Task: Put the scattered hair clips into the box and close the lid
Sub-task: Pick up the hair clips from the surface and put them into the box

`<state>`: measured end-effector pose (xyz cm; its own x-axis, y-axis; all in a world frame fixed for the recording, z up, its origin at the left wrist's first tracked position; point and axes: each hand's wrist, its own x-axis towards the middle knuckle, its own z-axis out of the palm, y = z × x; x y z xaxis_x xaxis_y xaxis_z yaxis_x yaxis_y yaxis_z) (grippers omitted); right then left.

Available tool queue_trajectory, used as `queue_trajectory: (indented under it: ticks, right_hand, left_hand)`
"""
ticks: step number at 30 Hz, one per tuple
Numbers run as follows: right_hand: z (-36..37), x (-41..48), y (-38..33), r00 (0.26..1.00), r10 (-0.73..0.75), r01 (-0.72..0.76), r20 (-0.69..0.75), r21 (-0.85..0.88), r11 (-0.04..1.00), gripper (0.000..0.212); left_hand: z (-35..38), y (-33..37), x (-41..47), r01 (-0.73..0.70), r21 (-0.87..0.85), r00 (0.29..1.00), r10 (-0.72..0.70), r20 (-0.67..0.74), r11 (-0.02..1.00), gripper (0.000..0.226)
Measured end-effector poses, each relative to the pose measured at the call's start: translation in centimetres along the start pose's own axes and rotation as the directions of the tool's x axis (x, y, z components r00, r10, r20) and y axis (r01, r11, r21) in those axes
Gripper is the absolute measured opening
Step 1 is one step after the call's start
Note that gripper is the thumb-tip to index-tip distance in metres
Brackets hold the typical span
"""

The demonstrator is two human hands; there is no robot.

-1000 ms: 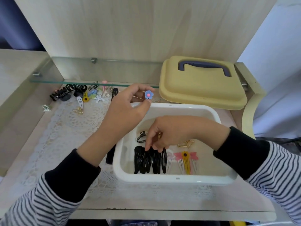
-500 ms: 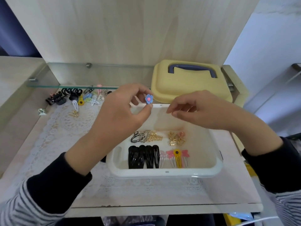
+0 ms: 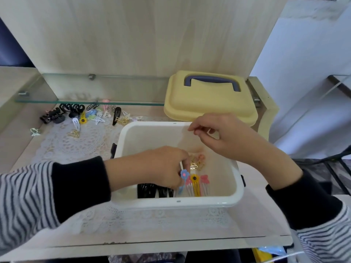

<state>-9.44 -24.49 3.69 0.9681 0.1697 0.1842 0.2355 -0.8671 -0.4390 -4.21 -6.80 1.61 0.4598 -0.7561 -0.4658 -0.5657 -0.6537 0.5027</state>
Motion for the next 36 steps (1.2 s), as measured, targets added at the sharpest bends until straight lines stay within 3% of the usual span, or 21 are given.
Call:
queue_trajectory:
  ticks: [5,10,17,23,25,29,32,36]
  right_hand:
    - [0.3,0.0,0.5,1.0,0.005,-0.005,-0.018,0.028,1.0,0.02]
    - [0.4,-0.2,0.5,1.0,-0.014,0.015,-0.023,0.004,1.0,0.019]
    - [0.5,-0.3,0.3,1.0,-0.016,0.016,-0.011,-0.038,0.999,0.019]
    - [0.4,-0.4,-0.4,1.0,0.007,-0.007,-0.017,-0.031,1.0,0.019]
    - [0.4,-0.3,-0.7,0.999,0.026,-0.026,-0.031,-0.019,0.999,0.019]
    - [0.5,0.2,-2.2,0.992,0.046,-0.049,-0.121,-0.018,0.999,0.019]
    - [0.5,1.1,-4.1,0.97,0.09,-0.094,-0.224,-0.008,0.996,0.019]
    - [1.8,3.0,-8.6,0.908,0.118,-0.089,-0.401,0.091,0.992,0.019]
  left_hand:
    - [1.2,0.5,0.9,-0.013,0.087,0.998,0.008,0.06,0.996,0.017]
    - [1.3,0.3,0.9,-0.033,0.129,0.999,0.032,0.008,0.991,0.021]
    - [0.6,0.9,0.3,-0.051,0.343,0.996,0.072,-0.048,0.938,0.036]
    - [-1.2,-0.1,-2.0,-0.013,0.458,0.964,0.133,-0.231,0.889,0.039]
    - [-1.6,-0.7,-3.4,-0.001,0.471,0.917,0.189,-0.351,0.882,0.036]
    - [-2.5,-2.5,-6.1,-0.036,0.416,0.751,0.299,-0.589,0.909,0.03]
    - [-3.1,-4.4,-7.4,-0.049,0.326,0.627,0.284,-0.726,0.944,0.029]
    - [-3.5,-8.1,-9.1,-0.013,0.169,0.424,0.158,-0.892,0.986,0.024]
